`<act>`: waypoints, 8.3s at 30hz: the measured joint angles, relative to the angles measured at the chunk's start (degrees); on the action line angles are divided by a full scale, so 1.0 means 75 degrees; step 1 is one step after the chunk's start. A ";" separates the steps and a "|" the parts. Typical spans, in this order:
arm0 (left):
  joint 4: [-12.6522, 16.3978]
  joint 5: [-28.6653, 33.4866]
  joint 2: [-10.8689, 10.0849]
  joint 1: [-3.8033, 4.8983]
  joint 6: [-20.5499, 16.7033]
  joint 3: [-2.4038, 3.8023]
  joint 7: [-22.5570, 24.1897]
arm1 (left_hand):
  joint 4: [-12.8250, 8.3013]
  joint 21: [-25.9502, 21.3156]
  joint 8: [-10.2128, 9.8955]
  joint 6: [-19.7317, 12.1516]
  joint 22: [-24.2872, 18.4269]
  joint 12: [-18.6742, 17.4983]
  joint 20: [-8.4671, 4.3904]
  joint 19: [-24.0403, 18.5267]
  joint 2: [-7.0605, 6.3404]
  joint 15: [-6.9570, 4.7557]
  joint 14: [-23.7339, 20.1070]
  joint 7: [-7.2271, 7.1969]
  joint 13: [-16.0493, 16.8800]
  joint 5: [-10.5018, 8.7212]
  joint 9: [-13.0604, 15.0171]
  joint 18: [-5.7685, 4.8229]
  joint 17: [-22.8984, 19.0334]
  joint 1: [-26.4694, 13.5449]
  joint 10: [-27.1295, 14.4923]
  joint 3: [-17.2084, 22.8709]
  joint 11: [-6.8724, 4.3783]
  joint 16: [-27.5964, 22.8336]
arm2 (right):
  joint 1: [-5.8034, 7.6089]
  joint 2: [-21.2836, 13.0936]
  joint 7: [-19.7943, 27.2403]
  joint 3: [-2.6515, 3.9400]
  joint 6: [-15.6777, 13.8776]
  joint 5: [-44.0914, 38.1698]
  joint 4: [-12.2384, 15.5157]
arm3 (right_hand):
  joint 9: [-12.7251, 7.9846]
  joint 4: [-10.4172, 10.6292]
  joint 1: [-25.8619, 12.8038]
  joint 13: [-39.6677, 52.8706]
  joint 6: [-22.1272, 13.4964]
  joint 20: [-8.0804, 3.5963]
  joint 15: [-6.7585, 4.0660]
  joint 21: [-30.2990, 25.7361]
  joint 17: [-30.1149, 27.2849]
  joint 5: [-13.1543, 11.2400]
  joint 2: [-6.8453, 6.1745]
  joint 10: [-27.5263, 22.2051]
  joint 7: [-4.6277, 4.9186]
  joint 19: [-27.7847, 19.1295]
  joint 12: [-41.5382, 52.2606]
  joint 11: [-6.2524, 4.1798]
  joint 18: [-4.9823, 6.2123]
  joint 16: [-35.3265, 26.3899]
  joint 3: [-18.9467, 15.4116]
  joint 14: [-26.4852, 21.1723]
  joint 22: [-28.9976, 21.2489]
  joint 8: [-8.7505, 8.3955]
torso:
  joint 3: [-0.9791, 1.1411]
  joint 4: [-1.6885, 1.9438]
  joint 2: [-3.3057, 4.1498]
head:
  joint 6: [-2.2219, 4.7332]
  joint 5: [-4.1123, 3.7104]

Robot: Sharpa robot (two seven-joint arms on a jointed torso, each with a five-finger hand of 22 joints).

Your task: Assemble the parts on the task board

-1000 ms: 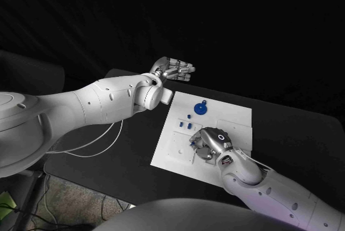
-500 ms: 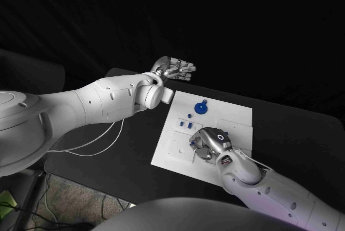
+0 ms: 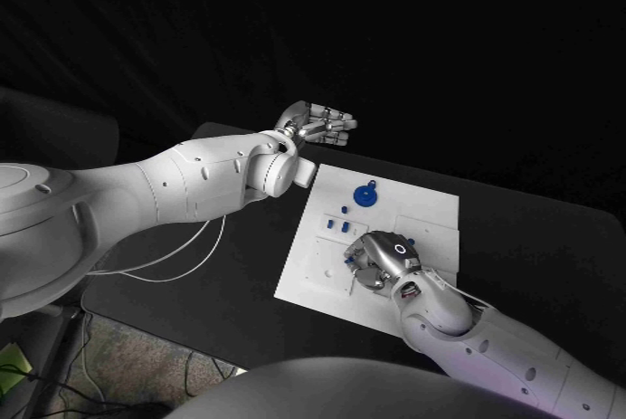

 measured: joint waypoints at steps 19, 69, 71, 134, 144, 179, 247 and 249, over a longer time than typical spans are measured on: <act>-0.0026 0.0000 0.0049 0.0002 0.0042 0.0000 -0.0011 | 0.0018 0.0000 0.0000 0.0000 0.0000 0.0000 0.0000 0.0000 0.0000 0.0000 0.0000 0.0000 0.0000 0.0000 0.0000 0.0000 0.0000 0.0000 0.0000 -0.0018 0.0000 0.0000 | 0.0027 0.0151 -0.0245 -0.0076 0.0105 -0.0219 -0.0050 | 0.0003 0.0000 0.0001 -0.0005 -0.0013 0.0013 0.0002 -0.0034 -0.0007 -0.0023 0.0001 -0.0009 0.0011 -0.0010 -0.0006 -0.0009 0.0000 0.0000 -0.0001 -0.0002 -0.0001 -0.0013 | 0.0003 -0.0004 0.0000 | 0.0002 -0.0007; -0.0096 -0.0008 -0.0135 0.0029 0.0173 -0.0002 -0.0066 | 0.0036 0.0000 0.0000 0.0000 -0.0006 0.0000 0.0000 0.0000 0.0000 0.0000 0.0000 0.0000 0.0000 0.0000 0.0000 0.0000 0.0000 0.0000 0.0000 -0.0036 0.0000 0.0000 | 0.0514 -0.1482 -0.0184 0.1258 0.0412 0.1283 0.1176 | -0.0091 0.0717 -0.0103 -0.0035 -0.1448 0.0387 0.0351 -0.0622 -0.0575 0.0202 -0.0984 -0.1563 0.0277 0.0017 -0.0014 0.0396 0.0480 0.0237 -0.0785 -0.0166 -0.0546 0.0000 | 0.0004 -0.0091 -0.0029 | 0.0229 -0.0357; -0.0105 -0.0009 -0.0147 0.0029 0.0174 -0.0003 -0.0063 | 0.0036 0.0000 0.0000 0.0000 -0.0005 0.0000 0.0000 0.0000 0.0000 0.0000 0.0000 0.0000 0.0000 0.0000 0.0000 0.0000 0.0000 0.0000 0.0000 -0.0036 0.0000 0.0000 | 0.0596 -0.1600 -0.0111 0.1332 0.0635 0.1449 0.1114 | -0.0091 0.0709 -0.0068 -0.0031 -0.1491 0.0387 0.0351 -0.0591 -0.0567 0.0215 -0.0949 -0.1586 0.0258 0.0016 -0.0014 0.0419 0.0478 0.0238 -0.1201 -0.0166 -0.0586 0.0000 | 0.0008 -0.0099 -0.0034 | 0.0236 -0.0374; -0.0167 -0.0016 -0.0109 0.0027 0.0225 -0.0009 -0.0060 | 0.0077 0.0000 0.0000 0.0000 -0.0004 0.0000 0.0000 0.0000 0.0031 0.0000 0.0000 0.0000 0.0000 0.0000 0.0000 -0.0001 0.0000 0.0031 0.0000 -0.0035 0.0000 0.0000 | 0.0635 -0.1342 -0.0032 0.0891 0.2229 0.0699 0.0216 | -0.0093 0.0739 -0.0209 -0.0028 -0.0957 0.0293 0.0287 -0.0178 -0.0411 0.0068 -0.0588 -0.0852 0.0207 0.0002 -0.0013 0.0203 0.0282 0.0303 0.0021 -0.0046 -0.0837 0.0000 | -0.0007 -0.0089 -0.0026 | 0.0127 -0.0448; -0.0172 -0.0016 -0.0099 0.0026 0.0231 -0.0010 -0.0062 | 0.0077 0.0000 0.0000 0.0000 -0.0003 0.0000 0.0000 0.0000 0.0031 0.0000 0.0000 0.0000 0.0000 0.0000 0.0000 -0.0001 0.0000 0.0031 0.0000 -0.0035 0.0000 0.0000 | 0.0619 -0.1315 -0.0062 0.0875 0.2090 0.0635 0.0216 | -0.0023 0.0319 0.0142 -0.0038 -0.0305 0.0172 0.0145 0.0149 -0.0371 0.0036 -0.0199 -0.0285 0.0091 0.0014 0.0009 0.0172 0.0136 0.0301 0.0250 -0.0071 -0.0591 0.0069 | -0.0007 -0.0089 -0.0026 | 0.0116 -0.0454; -0.0363 -0.0017 -0.0035 0.0026 0.0246 -0.0011 -0.0066 | 0.0077 0.0000 0.0000 0.0000 -0.0004 0.0000 0.0000 0.0000 0.0031 0.0000 0.0000 0.0000 0.0000 0.0000 0.0000 -0.0001 0.0000 0.0031 0.0000 -0.0035 0.0000 0.0000 | 0.0658 -0.1182 -0.0264 0.1221 0.1453 0.0962 0.1807 | 0.0173 0.0128 0.0218 -0.0035 -0.0179 0.0036 0.0077 0.0221 -0.0302 -0.0029 0.0123 -0.0212 0.0040 0.0014 0.0012 0.0244 -0.0065 0.0237 -0.0151 -0.0038 -0.0290 0.0020 | -0.0011 -0.0091 -0.0032 | 0.0126 -0.0378; -0.0443 -0.0015 0.0216 -0.0011 0.0346 -0.0035 -0.0082 | 0.0077 0.0031 0.0000 0.0000 -0.0003 0.0000 0.0000 0.0056 0.0030 0.0000 0.0000 0.0000 0.0000 0.0000 0.0000 -0.0001 0.0000 0.0031 0.0000 -0.0035 0.0000 0.0000 | 0.0416 0.0104 -0.0205 -0.0507 0.1173 -0.0063 0.0820 | 0.0177 -0.0072 0.0191 -0.0035 -0.0193 0.0001 0.0024 0.0100 -0.0268 -0.0029 0.0152 -0.0209 0.0027 0.0009 -0.0004 0.0247 -0.0065 0.0195 -0.0073 -0.0003 -0.0160 0.0002 | -0.0010 -0.0094 -0.0027 | -0.0066 -0.0075; -0.0443 -0.0015 0.0219 -0.0011 0.0348 -0.0035 -0.0082 | 0.0077 0.0031 0.0000 0.0000 -0.0003 0.0000 0.0000 0.0056 0.0030 0.0000 0.0000 0.0000 0.0000 0.0000 0.0000 -0.0001 0.0000 0.0030 0.0000 -0.0035 0.0000 0.0000 | 0.0415 0.0109 -0.0210 -0.0515 0.1179 -0.0063 0.0795 | 0.0177 -0.0060 0.0190 -0.0035 -0.0192 0.0001 0.0024 0.0075 -0.0268 -0.0030 0.0152 -0.0209 0.0026 0.0009 -0.0003 0.0247 -0.0065 0.0195 -0.0062 -0.0003 -0.0154 0.0001 | -0.0010 -0.0094 -0.0027 | -0.0066 -0.0074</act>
